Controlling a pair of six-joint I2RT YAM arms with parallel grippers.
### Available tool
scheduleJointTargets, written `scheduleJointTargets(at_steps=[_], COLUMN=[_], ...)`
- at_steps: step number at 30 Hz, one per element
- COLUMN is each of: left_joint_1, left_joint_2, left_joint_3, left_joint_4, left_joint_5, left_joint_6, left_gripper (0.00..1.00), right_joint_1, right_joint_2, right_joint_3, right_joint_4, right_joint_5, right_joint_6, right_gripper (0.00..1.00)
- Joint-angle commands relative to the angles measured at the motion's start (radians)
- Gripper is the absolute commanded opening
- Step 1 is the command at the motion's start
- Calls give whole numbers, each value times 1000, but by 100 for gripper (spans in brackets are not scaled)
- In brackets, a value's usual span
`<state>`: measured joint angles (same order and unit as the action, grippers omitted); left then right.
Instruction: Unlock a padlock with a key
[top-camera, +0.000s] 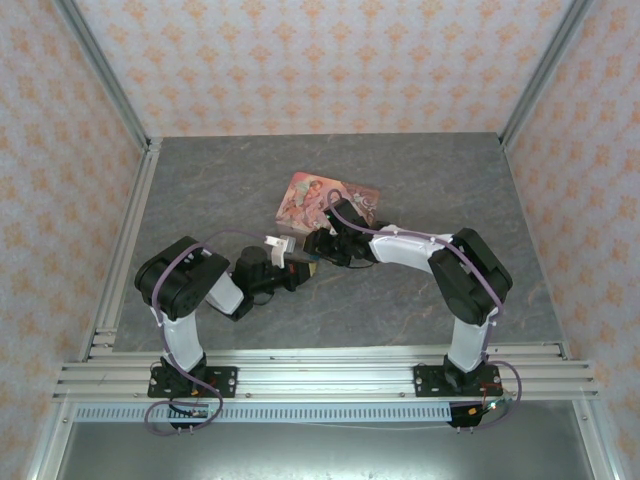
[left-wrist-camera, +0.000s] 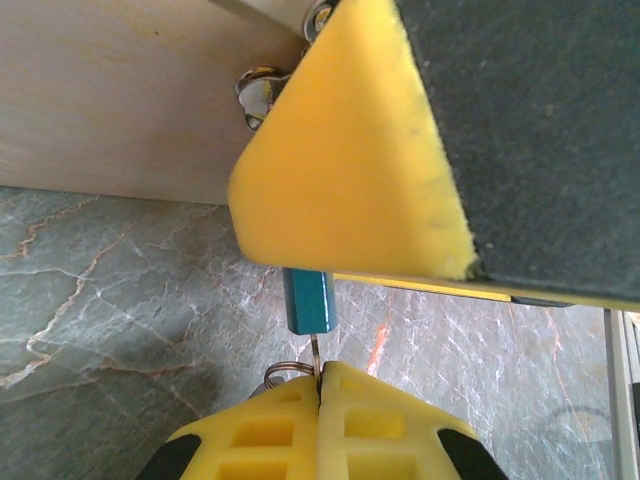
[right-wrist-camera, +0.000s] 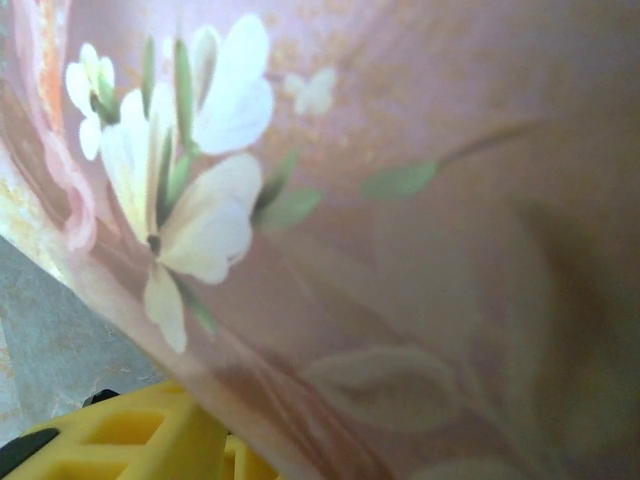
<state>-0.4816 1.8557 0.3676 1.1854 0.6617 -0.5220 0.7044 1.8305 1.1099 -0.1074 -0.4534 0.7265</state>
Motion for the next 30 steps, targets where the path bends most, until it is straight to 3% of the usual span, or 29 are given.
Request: scheduleJointTargets(at_steps=[1, 7, 16, 20, 21, 22, 24, 26, 30], left_joint_1=[9, 14, 15, 13, 12, 12, 11, 11, 8], left_joint_2=[-34, -54, -119, -176, -195, -212, -236, -249, -255], left_joint_3=[13, 16, 20, 37, 42, 46, 54, 62, 67], left_joint_4=[-12, -32, -141, -282, -317, -348, -403, -441, -480], left_joint_5=[33, 42, 28, 3, -2, -8, -14, -19, -35], left_joint_6=[16, 20, 75, 134, 152, 166, 192, 211, 234], left_gripper=[0, 0, 0, 0, 0, 0, 0, 0, 0], right_joint_1=[10, 20, 21, 21, 20, 21, 21, 21, 21], right_joint_2=[27, 32, 22, 14, 9, 5, -5, -15, -26], right_joint_3=[-12, -18, -22, -21, -21, -18, -16, -15, -6], right_joint_4=[2, 17, 24, 19, 13, 7, 9, 14, 18], right_joint_5=[-23, -27, -25, -26, -23, -18, -17, -20, -22], right_joint_6=[27, 36, 58, 80, 88, 96, 108, 116, 124], right_gripper=[51, 45, 15, 15, 21, 33, 40, 38, 18])
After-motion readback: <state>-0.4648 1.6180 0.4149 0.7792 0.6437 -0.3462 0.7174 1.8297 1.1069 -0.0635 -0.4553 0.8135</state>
